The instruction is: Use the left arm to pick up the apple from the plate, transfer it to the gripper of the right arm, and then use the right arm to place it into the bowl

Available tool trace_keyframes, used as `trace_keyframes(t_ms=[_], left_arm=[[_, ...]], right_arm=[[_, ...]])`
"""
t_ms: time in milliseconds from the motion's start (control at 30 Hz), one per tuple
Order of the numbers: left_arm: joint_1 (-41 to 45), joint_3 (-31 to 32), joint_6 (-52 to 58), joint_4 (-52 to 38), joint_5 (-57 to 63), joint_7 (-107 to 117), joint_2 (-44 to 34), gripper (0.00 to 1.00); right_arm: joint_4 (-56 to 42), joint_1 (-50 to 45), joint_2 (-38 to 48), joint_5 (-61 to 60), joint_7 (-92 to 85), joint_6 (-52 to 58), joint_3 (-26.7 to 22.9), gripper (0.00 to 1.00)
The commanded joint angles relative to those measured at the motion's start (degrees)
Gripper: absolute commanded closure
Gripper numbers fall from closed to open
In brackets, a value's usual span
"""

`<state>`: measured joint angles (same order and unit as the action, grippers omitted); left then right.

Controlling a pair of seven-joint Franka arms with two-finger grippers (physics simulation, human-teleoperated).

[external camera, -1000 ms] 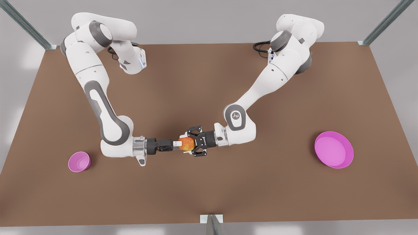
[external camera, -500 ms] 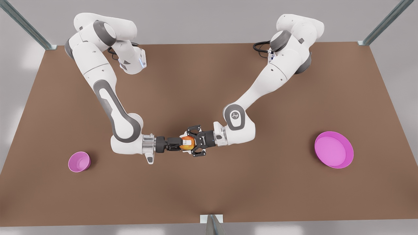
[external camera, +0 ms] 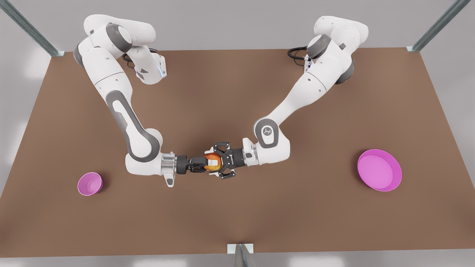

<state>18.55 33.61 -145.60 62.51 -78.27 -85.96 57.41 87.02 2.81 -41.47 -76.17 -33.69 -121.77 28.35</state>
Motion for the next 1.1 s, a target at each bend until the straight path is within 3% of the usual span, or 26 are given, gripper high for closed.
trace_keyframes(t_ms=[0, 367, 467, 500, 633, 733, 767, 867, 900, 933, 1067], left_arm=[[0.00, -0.03, 0.06, 0.15, 0.05, -0.17, -0.10, 0.00], [-2.46, -1.35, 0.32, 5.24, 1.45, -0.96, -1.15, 0.00], [-9.84, -1.44, 1.37, 19.82, 14.70, 2.29, -10.02, 0.00], [-12.22, -2.83, 1.73, 25.18, 27.94, 6.31, -13.27, 0.00], [-25.67, -6.36, 35.55, 25.47, 71.32, 36.29, -25.32, 0.00], [-27.34, -12.59, 66.66, 10.88, 81.87, 62.67, -27.79, 0.00], [-27.08, -16.11, 68.61, 8.41, 83.02, 67.41, -29.27, 0.00], [-26.38, -20.41, 65.54, 7.53, 82.40, 83.33, -38.68, 0.00], [-22.08, -26.56, 61.76, 11.83, 79.86, 83.33, -43.33, 0.00], [-14.96, -35.35, 52.11, 24.20, 76.16, 82.98, -52.20, 0.00], [-15.56, -35.72, 56.92, 17.47, 76.60, 83.33, -46.69, 0.00]], right_arm=[[-0.01, 0.00, 0.07, 0.41, -0.85, 0.04, 0.04, 0.34], [0.34, 3.16, 0.07, 3.49, -2.70, 2.32, -0.13, 0.33], [1.31, 4.83, 0.07, 3.49, -4.19, 3.11, -0.13, 0.33], [1.40, 6.15, -0.02, 4.36, -4.28, 4.78, -0.13, 0.33], [1.40, 12.56, -0.28, 9.99, -6.30, 10.49, -0.57, 0.33], [1.66, 18.28, -0.55, 15.00, -8.41, 13.13, -0.75, 0.33], [1.57, 20.39, -0.55, 17.11, -8.85, 14.36, -0.75, 0.33], [1.57, 25.40, -0.99, 24.40, -10.43, 14.36, -0.75, 0.33], [1.48, 26.45, -0.99, 26.86, -10.34, 14.36, -0.75, 0.33], [1.31, 27.94, -0.99, 30.02, -10.34, 14.36, -0.84, 0.33], [-2.47, 28.48, -1.07, 38.90, -9.82, 14.19, -3.21, 0.33]])
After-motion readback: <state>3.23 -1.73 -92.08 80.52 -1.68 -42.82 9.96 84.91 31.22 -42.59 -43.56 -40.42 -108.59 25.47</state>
